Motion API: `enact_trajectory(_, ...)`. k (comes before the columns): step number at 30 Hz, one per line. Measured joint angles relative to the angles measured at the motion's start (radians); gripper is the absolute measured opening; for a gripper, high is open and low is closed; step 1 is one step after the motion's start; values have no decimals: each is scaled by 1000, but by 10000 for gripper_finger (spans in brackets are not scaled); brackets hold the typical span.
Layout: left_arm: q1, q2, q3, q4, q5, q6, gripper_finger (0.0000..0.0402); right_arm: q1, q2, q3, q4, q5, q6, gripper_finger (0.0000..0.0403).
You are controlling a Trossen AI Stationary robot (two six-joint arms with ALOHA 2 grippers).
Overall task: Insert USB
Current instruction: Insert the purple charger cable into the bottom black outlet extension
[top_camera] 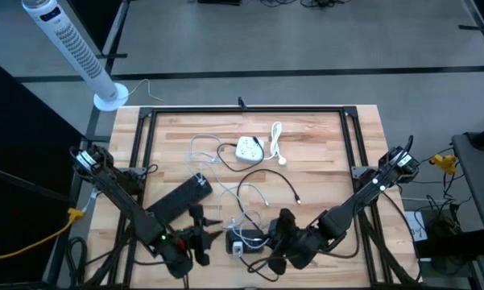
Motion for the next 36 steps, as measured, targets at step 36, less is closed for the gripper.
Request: enact_trajectory(36,170,200,-84,316,592,-35,63,6,170,0,-142,-149,260,13)
